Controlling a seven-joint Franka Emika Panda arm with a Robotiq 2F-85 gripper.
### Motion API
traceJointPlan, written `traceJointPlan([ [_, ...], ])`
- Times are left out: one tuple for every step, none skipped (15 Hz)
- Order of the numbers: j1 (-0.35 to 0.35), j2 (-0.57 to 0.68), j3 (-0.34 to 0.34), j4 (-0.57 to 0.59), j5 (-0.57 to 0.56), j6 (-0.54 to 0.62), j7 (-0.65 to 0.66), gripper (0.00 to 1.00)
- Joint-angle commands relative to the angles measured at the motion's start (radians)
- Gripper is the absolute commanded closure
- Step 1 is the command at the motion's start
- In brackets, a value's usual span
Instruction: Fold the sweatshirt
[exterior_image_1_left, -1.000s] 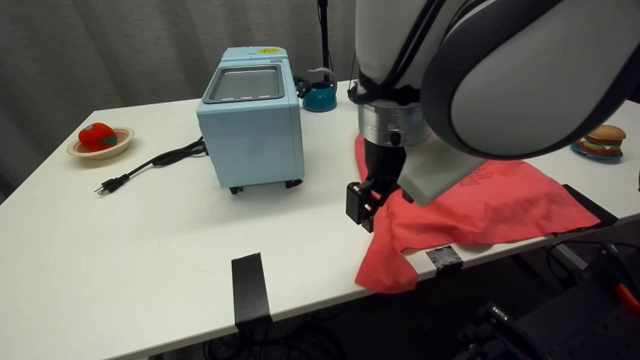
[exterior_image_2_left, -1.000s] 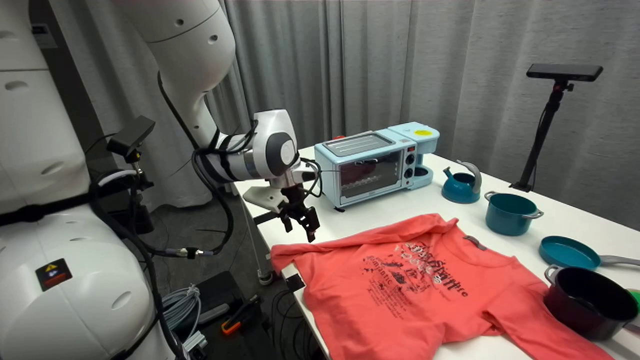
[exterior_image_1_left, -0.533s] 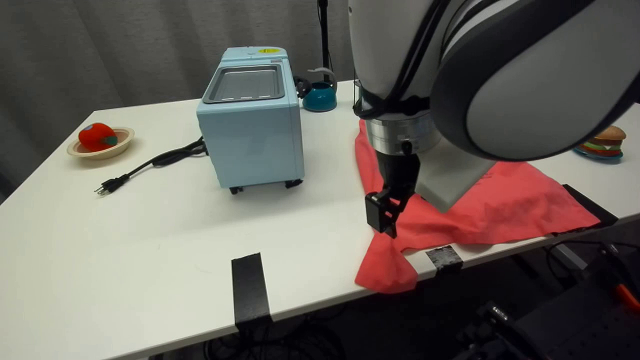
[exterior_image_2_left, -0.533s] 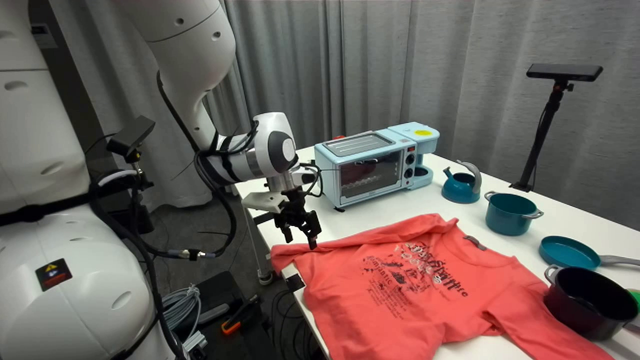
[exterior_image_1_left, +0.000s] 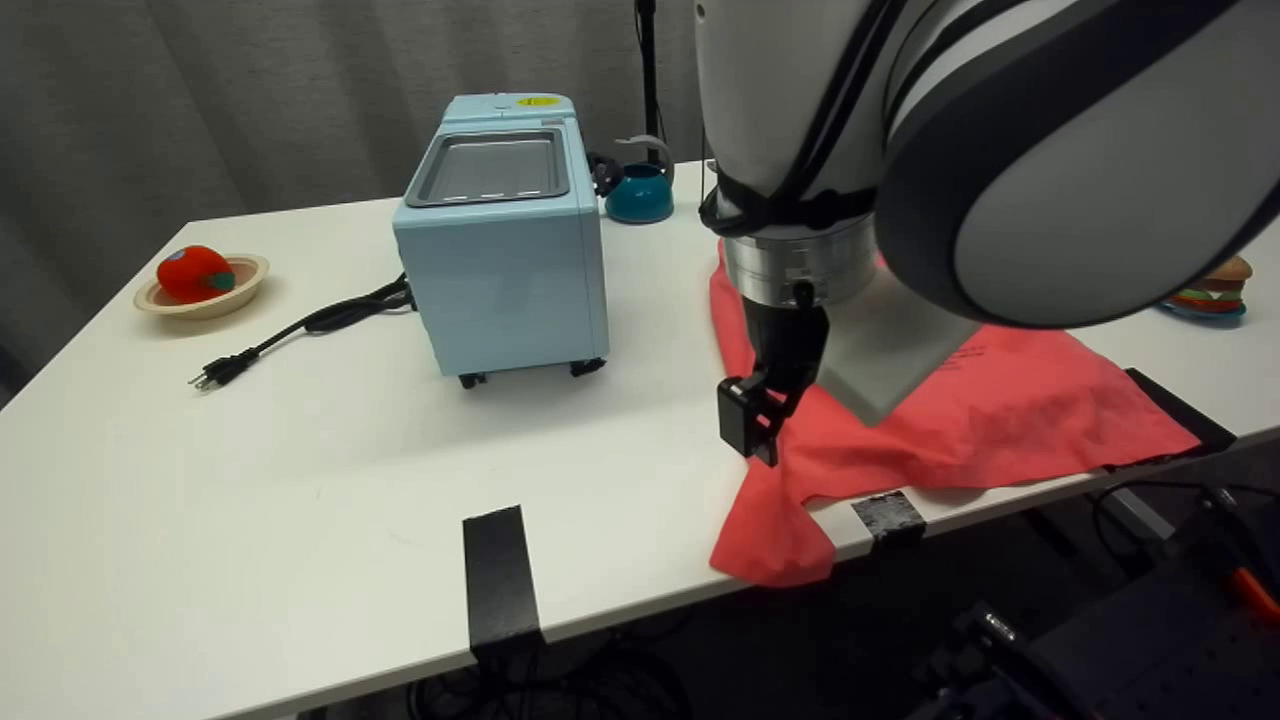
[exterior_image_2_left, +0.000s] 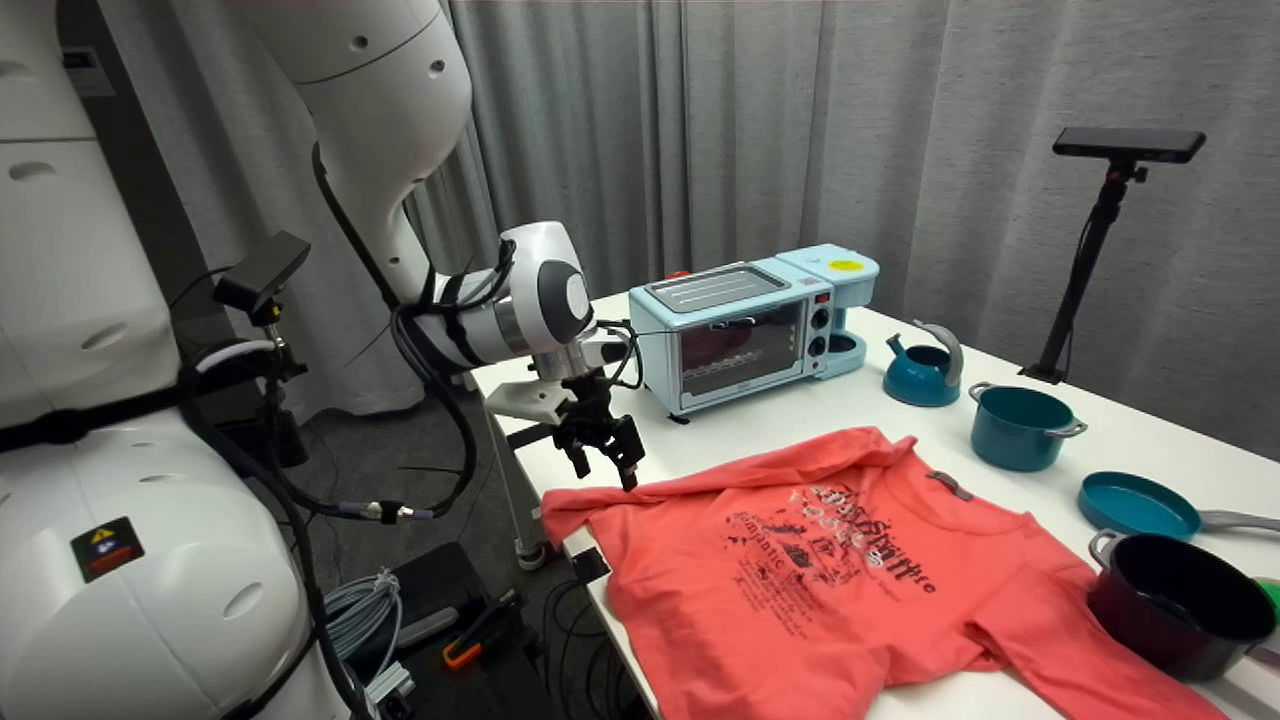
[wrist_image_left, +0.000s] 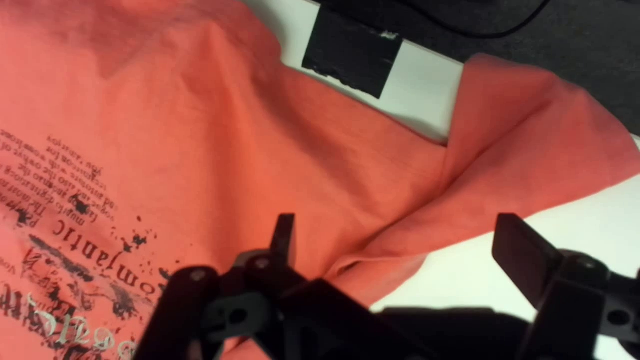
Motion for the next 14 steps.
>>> traceJointPlan([
  [0.014,0.02,0.0,0.01,-0.018,0.05,-0.021,0.0],
  [0.014,0.032,-0.003,0.02,-0.028,0.075,-0.012,0.0],
  [0.007,0.054,-0.001,0.035,-0.044,0.102,0.006,0.0],
  [0.011,0.073,-0.002,0.042,-0.058,0.128,0.03,0.0],
  [0.018,0.097,-0.003,0.048,-0.076,0.147,0.062,0.0],
  [0.022,0.122,-0.008,0.059,-0.096,0.163,0.087,0.0],
  [0.03,0.151,-0.015,0.071,-0.122,0.173,0.126,0.0],
  [0.037,0.18,-0.021,0.085,-0.146,0.179,0.158,0.0],
  [0.047,0.211,-0.027,0.101,-0.168,0.18,0.195,0.0],
  [0.055,0.238,-0.031,0.115,-0.184,0.181,0.223,0.0],
  [0.063,0.258,-0.032,0.125,-0.192,0.181,0.248,0.0],
  [0.07,0.278,-0.033,0.137,-0.199,0.181,0.272,0.0],
  [0.077,0.298,-0.034,0.148,-0.203,0.182,0.292,0.01],
  [0.084,0.315,-0.034,0.158,-0.207,0.184,0.31,0.25],
])
